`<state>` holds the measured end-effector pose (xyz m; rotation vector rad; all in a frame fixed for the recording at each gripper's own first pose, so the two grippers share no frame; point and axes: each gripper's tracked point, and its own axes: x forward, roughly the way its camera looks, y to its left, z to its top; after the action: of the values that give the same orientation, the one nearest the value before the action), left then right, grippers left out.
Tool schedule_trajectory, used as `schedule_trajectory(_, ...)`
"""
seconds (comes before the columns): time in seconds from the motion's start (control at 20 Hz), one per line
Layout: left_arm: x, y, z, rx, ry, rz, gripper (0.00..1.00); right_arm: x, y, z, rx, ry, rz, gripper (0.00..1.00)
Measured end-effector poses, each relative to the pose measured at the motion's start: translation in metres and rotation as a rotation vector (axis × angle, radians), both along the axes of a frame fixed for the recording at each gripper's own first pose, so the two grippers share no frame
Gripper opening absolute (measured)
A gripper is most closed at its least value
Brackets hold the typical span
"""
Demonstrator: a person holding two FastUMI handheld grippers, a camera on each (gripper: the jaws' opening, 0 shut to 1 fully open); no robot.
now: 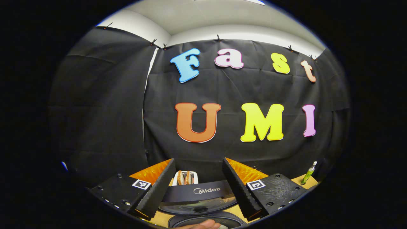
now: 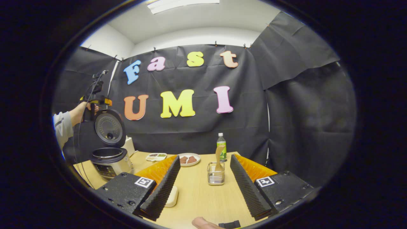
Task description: Close the left gripper, press the button to open the rice cooker; take a wooden spoon from the chopstick holder with the right hand, scoop a spoonful of rice and pour it into the rice cooker, then put the wooden spoon back into the chopstick holder.
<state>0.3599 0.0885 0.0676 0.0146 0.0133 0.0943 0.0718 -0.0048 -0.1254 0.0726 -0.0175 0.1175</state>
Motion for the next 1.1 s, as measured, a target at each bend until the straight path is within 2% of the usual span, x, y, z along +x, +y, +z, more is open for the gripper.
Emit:
schedule_trajectory(0.1, 0.009, 0.006, -0.014, 0.029, 0.041, 0.018, 0.94, -0.001, -0.002, -0.006, 0.009, 0.011, 0.018, 1.0)
schedule_trajectory(0.15, 0.011, 0.007, -0.01, 0.01, 0.016, 0.022, 0.86, -0.002, -0.005, -0.005, 0.013, 0.013, 0.018, 1.0)
schedule_trajectory(0.25, 0.011, 0.008, -0.013, -0.024, 0.039, 0.027, 0.96, -0.003, -0.013, -0.005, 0.016, 0.013, -0.002, 1.0)
schedule_trajectory(0.35, 0.005, 0.005, -0.017, -0.032, 0.052, 0.022, 0.99, -0.006, -0.023, 0.0, 0.015, 0.0, -0.042, 1.0)
schedule_trajectory(0.45, -0.006, 0.002, -0.017, -0.034, 0.068, 0.018, 1.0, -0.011, -0.022, -0.002, 0.013, 0.004, -0.056, 1.0)
schedule_trajectory(0.5, -0.01, -0.001, -0.02, -0.035, 0.069, 0.011, 1.0, -0.015, -0.018, -0.004, 0.017, 0.007, -0.044, 0.96)
schedule_trajectory(0.7, -0.033, -0.01, -0.023, -0.03, 0.039, -0.016, 1.0, -0.028, 0.006, -0.003, 0.051, 0.005, 0.055, 1.0)
schedule_trajectory(0.75, -0.037, -0.012, -0.025, -0.027, 0.038, -0.018, 1.0, -0.03, 0.008, -0.002, 0.052, 0.003, 0.057, 0.96)
schedule_trajectory(0.8, -0.041, -0.013, -0.027, -0.026, 0.046, -0.019, 1.0, -0.033, 0.01, 0.002, 0.054, -0.003, 0.056, 1.0)
schedule_trajectory(0.9, -0.05, -0.017, -0.033, -0.036, 0.056, -0.018, 1.0, -0.04, 0.019, 0.007, 0.053, -0.015, 0.068, 1.0)
schedule_trajectory(0.95, -0.053, -0.019, -0.033, -0.03, 0.058, -0.019, 1.0, -0.044, 0.022, 0.009, 0.049, -0.021, 0.073, 0.96)
schedule_trajectory(1.1, -0.066, -0.025, -0.049, -0.053, 0.082, -0.025, 1.0, -0.049, 0.017, 0.013, 0.035, -0.036, 0.047, 1.0)
